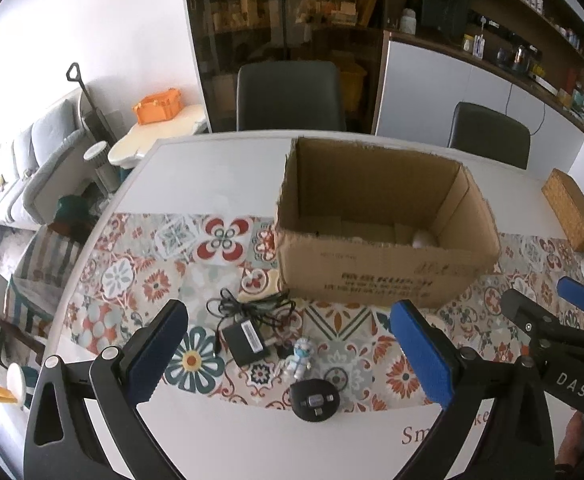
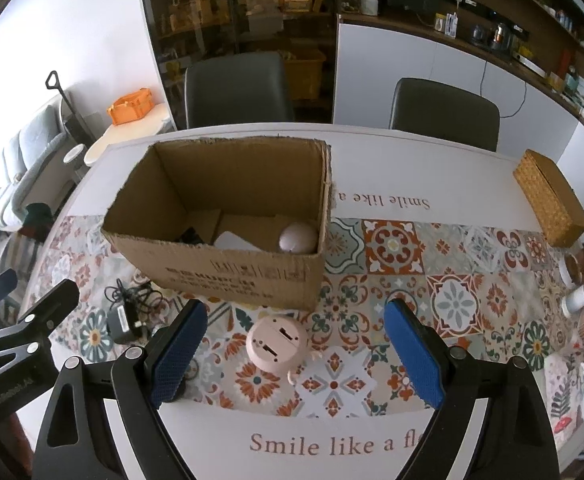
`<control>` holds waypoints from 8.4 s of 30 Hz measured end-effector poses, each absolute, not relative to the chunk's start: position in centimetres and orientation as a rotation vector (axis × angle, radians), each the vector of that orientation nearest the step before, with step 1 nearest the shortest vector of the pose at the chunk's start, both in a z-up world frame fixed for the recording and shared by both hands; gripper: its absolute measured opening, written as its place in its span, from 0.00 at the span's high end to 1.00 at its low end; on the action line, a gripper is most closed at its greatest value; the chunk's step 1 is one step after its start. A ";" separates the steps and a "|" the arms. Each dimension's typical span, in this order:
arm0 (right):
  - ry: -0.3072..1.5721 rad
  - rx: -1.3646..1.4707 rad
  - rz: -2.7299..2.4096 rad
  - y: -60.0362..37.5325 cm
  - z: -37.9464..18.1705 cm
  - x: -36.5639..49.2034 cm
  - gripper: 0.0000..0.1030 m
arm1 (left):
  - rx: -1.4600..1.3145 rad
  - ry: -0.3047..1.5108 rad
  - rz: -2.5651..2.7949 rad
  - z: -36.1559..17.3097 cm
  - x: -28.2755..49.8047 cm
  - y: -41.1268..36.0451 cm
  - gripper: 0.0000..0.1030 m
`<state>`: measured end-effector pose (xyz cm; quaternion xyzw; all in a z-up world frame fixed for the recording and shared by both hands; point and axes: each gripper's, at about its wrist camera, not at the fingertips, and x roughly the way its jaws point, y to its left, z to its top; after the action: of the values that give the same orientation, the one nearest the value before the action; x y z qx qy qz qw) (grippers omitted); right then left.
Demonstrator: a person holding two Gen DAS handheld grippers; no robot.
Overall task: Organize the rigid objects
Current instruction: 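Grasp pink round antler lamp with right gripper while left gripper approaches black round puck, then lift pink lamp with right gripper while left gripper lowers over black puck, then close left gripper on the black round puck, then carry black puck and pink lamp over the cardboard box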
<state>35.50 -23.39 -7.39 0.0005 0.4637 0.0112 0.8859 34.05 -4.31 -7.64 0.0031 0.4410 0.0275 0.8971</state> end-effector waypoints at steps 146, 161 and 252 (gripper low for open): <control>1.306 -0.022 0.033 -21.7 -25.7 33.3 0.23 | 0.076 1.277 0.117 -22.9 31.2 -4.2 0.00; 1.288 0.024 0.092 -20.8 -23.4 32.6 0.28 | -0.002 1.300 0.084 -23.3 31.6 -3.5 0.00; 0.910 0.050 0.071 -22.0 -6.4 41.9 0.28 | 0.064 0.901 -0.142 -5.8 44.0 -6.1 0.46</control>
<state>41.94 -22.04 -6.35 0.0242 0.4394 0.0343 0.8973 44.01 -6.13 -5.82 0.0308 0.4348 -0.0686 0.8974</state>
